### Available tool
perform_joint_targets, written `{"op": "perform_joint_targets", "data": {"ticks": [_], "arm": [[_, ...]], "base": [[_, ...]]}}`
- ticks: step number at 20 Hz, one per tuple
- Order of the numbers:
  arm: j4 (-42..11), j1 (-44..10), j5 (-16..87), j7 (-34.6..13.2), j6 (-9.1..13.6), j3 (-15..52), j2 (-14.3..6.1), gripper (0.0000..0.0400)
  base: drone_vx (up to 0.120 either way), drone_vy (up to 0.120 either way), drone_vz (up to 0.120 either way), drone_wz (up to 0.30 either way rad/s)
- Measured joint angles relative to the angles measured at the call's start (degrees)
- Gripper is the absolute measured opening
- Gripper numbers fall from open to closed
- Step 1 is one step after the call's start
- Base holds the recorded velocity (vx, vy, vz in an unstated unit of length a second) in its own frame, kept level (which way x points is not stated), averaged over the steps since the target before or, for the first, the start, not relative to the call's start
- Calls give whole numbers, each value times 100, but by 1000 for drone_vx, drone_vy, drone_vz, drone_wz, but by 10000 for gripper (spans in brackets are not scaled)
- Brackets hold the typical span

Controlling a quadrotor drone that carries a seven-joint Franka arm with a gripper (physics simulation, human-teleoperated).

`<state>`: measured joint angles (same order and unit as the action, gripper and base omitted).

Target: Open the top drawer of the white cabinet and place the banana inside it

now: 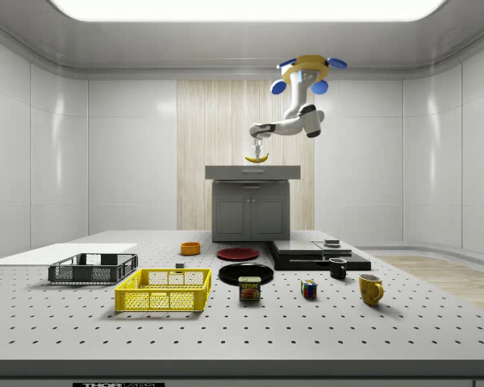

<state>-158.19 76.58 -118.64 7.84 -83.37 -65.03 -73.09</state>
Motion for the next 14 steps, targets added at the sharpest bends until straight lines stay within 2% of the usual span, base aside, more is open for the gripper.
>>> {"op": "perform_joint_targets", "data": {"ticks": [9,14], "arm": [[-1,-4,-5,-4,8,2,8,200],[-1,-7,-7,-5,12,3,13,200]], "base": [[0,-120,0,0],[0,-120,-120,0]]}}
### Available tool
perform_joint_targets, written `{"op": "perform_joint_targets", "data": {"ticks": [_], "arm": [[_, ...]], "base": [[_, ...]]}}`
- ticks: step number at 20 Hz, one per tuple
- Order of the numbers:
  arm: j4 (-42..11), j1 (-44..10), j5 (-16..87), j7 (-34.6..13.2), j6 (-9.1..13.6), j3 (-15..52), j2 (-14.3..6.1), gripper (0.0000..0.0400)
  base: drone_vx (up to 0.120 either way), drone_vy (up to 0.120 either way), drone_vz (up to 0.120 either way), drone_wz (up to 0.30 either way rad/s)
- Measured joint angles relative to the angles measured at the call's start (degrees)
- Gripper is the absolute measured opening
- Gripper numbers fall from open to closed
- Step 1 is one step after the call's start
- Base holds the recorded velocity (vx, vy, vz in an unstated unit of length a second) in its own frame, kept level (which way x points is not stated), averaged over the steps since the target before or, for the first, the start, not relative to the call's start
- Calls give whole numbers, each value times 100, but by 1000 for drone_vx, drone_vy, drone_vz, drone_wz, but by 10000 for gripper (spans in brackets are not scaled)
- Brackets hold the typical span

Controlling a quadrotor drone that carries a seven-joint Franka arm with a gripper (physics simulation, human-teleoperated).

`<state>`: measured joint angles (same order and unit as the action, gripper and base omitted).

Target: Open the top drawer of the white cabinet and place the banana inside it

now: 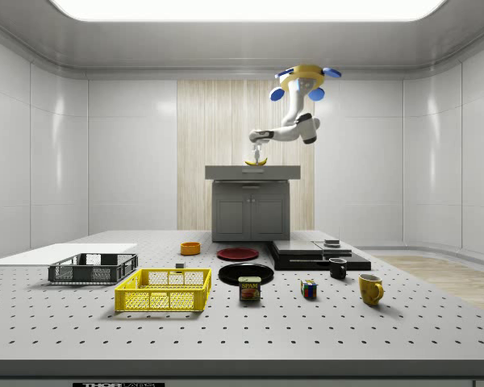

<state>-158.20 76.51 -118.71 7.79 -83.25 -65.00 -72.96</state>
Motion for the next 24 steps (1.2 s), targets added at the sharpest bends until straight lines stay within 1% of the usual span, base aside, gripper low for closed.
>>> {"op": "perform_joint_targets", "data": {"ticks": [2,7,10,19,22,24], "arm": [[0,-1,-1,-1,2,0,2,200],[2,-3,-9,-3,2,8,5,200],[45,-2,-108,-48,-61,115,-2,200],[295,6,-596,-155,-352,634,16,201],[358,8,-719,-39,-400,745,35,297],[357,3,-731,47,-386,748,43,337]], "base": [[0,-120,-120,0],[0,-112,-8,0],[0,0,0,0],[0,0,0,0],[0,0,0,0],[0,0,0,0]]}}
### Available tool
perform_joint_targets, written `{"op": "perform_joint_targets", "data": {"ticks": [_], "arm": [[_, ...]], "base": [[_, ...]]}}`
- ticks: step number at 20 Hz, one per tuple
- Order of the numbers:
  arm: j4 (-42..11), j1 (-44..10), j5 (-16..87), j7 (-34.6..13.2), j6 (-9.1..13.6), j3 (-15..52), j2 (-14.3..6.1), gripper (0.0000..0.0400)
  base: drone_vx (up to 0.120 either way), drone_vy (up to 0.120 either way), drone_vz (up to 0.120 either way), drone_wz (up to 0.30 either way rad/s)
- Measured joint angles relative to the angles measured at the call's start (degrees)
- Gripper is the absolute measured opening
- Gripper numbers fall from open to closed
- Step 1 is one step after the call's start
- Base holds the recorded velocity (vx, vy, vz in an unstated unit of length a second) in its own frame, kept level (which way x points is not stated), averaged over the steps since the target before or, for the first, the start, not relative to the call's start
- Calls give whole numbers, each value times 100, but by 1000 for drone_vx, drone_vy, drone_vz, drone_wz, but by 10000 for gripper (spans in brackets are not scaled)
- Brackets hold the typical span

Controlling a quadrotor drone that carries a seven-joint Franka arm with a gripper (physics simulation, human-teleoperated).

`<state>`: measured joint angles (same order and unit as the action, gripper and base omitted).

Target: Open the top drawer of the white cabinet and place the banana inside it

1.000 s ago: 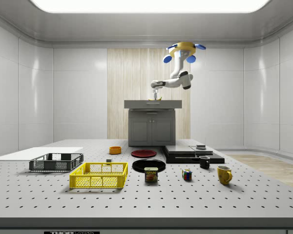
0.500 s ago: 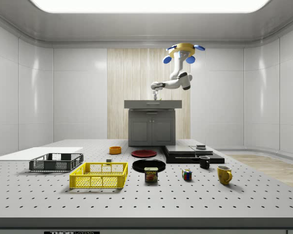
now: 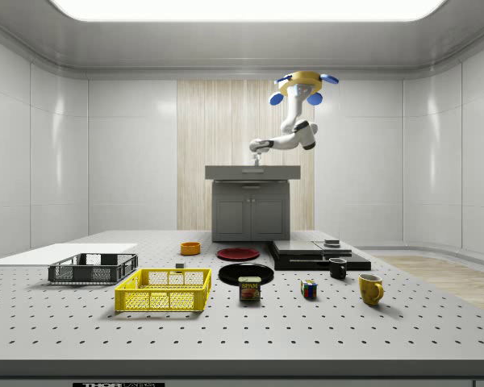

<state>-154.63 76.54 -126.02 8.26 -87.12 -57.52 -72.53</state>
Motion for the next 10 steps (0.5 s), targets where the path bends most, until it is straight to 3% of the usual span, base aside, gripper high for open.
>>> {"op": "perform_joint_targets", "data": {"ticks": [4,10], "arm": [[-85,-19,112,123,110,-134,9,377],[-150,-22,221,208,188,-256,4,394]], "base": [[0,0,0,0],[0,0,0,0]]}}
